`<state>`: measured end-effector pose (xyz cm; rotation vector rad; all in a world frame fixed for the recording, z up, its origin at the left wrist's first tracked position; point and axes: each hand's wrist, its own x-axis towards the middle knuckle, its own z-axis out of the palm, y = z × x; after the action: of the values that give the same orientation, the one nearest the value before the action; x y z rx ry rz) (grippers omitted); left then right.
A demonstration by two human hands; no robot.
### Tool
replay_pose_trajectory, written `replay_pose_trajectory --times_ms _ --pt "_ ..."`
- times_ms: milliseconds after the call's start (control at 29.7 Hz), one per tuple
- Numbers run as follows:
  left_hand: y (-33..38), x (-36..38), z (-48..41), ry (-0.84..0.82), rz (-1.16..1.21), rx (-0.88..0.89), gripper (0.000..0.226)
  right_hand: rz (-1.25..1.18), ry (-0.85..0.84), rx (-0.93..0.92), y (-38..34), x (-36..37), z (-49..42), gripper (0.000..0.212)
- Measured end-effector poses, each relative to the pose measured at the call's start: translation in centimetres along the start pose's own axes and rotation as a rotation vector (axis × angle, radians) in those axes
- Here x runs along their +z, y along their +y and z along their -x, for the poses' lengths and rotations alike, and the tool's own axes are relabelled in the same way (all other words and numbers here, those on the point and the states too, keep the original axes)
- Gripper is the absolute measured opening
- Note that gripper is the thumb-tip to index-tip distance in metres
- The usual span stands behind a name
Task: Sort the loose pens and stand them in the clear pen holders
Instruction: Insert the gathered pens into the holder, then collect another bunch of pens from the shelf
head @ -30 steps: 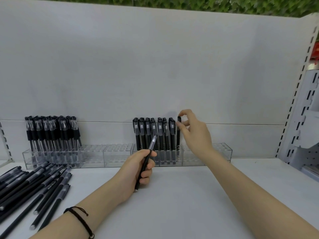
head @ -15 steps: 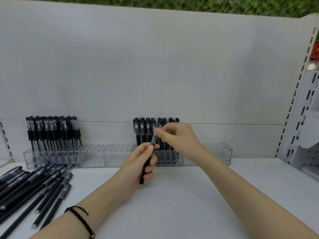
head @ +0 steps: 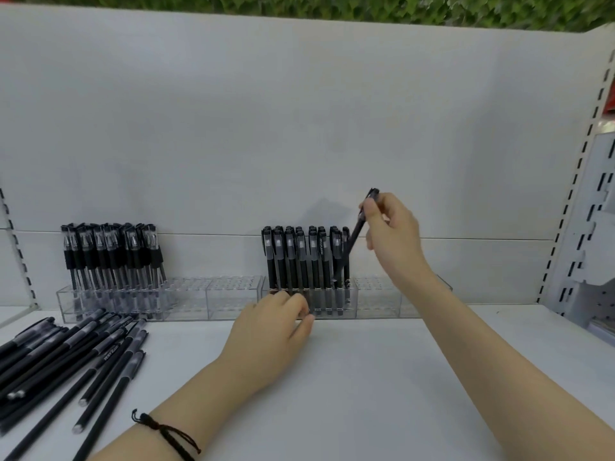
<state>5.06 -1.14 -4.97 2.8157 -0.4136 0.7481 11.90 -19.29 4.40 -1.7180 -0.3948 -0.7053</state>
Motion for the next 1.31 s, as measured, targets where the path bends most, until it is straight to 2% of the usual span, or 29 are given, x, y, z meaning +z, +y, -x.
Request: replay_pose_trajectory --times_ms 67,101,168,235,303,471,639,740,874,941,1076,1210,1311 --pt "0.0 0.5 0.2 -0.071 -0.176 0.021 0.069 0.146 0.058 -0.099 0.3 -0.4 -0.2 0.017" --pt "0.0 0.8 0.2 -0.102 -0.226 0.016 0.074 0.190 0.067 -0.123 0.4 -0.4 -0.1 0.018" --pt "-0.2 1.2 0.3 -0.081 -0.261 0.022 0.064 0.246 0.056 -0.142 0.9 -0.4 -0.1 0.020" --pt "-0.5 1.5 0.5 0.024 -0.319 0.051 0.043 0.297 0.022 -0.141 1.5 -0.3 0.0 0.020" --pt "-0.7 1.7 0.7 0.078 -0.369 0.064 0.035 0.353 -0.019 -0.129 2.1 -0.2 0.0 0.021" --pt "-0.3 1.1 0.7 0.051 -0.400 0.073 0.035 0.556 -0.216 -0.015 3.6 -0.1 0.3 0.024" --pt "-0.1 0.0 0.9 -0.051 -0.424 0.021 0.040 0.781 -0.248 0.045 2.9 -0.9 0.7 0.034" --pt "-0.6 -1.0 0.6 -0.099 -0.460 -0.011 0.037 0.960 -0.310 0.020 2.1 -1.4 2.3 0.028" --pt "-2.4 -2.6 0.6 -0.096 -0.486 0.002 0.035 0.937 -0.505 -0.121 0.8 -0.9 5.3 0.018" --pt "-3.4 -3.6 1.1 -0.007 -0.490 0.057 0.037 0.927 -0.593 -0.196 0.2 0.1 6.8 0.016" --pt "-6.0 -5.6 3.1 -0.030 -0.535 0.092 0.034 1.009 -0.653 -0.312 -1.1 3.3 9.1 0.028" --pt "-10.8 -8.0 5.9 0.003 -0.595 0.113 0.032 0.993 -0.689 -0.342 -3.3 7.9 11.1 0.033" --pt "-14.8 -9.3 7.6 0.025 -0.536 0.153 0.024 0.996 -0.705 -0.355 -4.6 11.3 12.4 0.035"
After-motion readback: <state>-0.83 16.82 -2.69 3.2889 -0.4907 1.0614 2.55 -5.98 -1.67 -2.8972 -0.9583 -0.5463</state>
